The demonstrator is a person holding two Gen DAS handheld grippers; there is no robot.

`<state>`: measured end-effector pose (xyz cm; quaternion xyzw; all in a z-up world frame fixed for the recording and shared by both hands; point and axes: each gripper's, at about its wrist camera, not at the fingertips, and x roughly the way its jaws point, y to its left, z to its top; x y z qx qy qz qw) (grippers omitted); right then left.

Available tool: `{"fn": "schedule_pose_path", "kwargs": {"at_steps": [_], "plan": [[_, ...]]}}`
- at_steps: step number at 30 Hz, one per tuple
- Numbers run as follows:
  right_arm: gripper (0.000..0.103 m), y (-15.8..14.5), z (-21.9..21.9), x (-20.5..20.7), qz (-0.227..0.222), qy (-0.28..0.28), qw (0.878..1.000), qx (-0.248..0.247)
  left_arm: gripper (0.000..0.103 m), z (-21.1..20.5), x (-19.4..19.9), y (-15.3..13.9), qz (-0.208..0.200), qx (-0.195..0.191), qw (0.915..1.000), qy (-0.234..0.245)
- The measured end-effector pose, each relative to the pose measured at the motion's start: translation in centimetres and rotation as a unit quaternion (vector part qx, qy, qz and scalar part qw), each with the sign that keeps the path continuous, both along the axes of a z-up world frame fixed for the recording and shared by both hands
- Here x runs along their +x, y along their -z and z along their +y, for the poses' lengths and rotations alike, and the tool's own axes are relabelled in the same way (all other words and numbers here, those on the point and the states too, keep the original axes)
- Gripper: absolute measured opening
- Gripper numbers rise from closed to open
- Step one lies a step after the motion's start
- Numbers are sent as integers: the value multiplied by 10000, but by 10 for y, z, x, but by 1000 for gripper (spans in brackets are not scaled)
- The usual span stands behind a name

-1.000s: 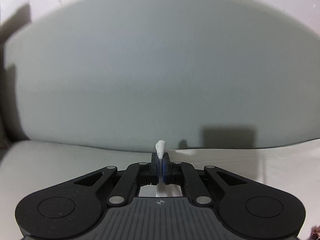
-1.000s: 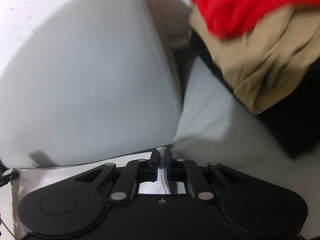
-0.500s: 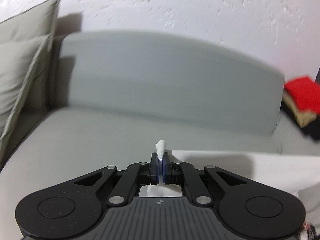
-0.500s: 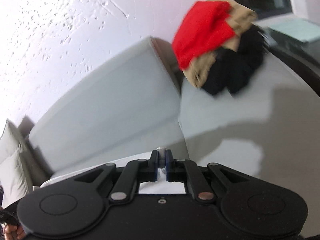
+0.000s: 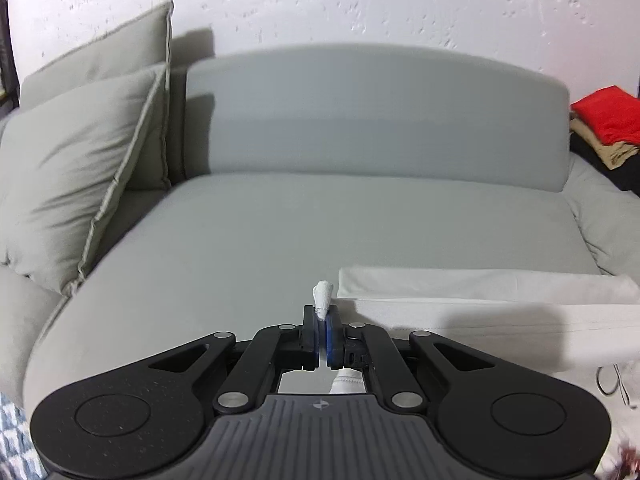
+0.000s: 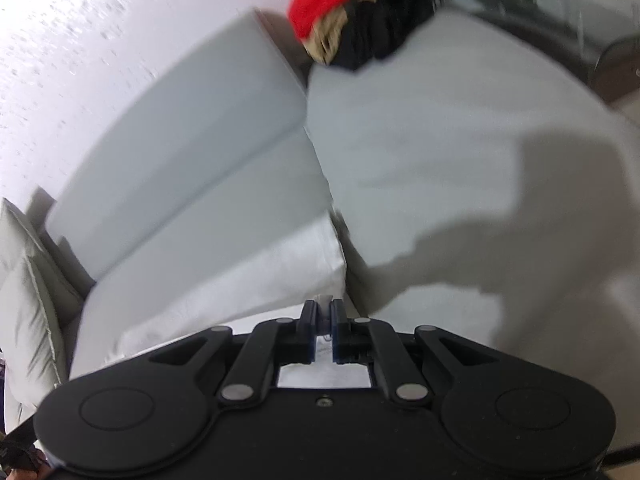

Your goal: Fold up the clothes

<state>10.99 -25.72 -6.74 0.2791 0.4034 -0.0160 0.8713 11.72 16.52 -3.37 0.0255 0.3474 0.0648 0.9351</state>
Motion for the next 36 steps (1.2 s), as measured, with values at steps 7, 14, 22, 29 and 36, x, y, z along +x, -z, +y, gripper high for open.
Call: {"fn": "schedule_pose_path", "kwargs": {"at_steps": [7, 14, 22, 29, 36], "plan": [[8, 9, 5, -23, 515, 76, 9980, -349, 17, -1, 2, 43, 1203, 431, 9913, -328], [38, -17, -13, -49, 382, 5, 9991, -196, 26, 22, -59, 13, 909, -185, 9922, -835], [64, -29, 6, -55, 384, -875, 9942, 486, 33, 0, -53, 0, 702, -417, 9956, 461], [34, 14, 53, 1, 1113, -1156, 9861, 428, 16, -69, 15, 15, 677, 25, 9914, 1120], [34, 40, 61, 59, 1648, -989, 9813, 83, 17, -101, 84, 56, 1666, 185, 9750, 1456]]}}
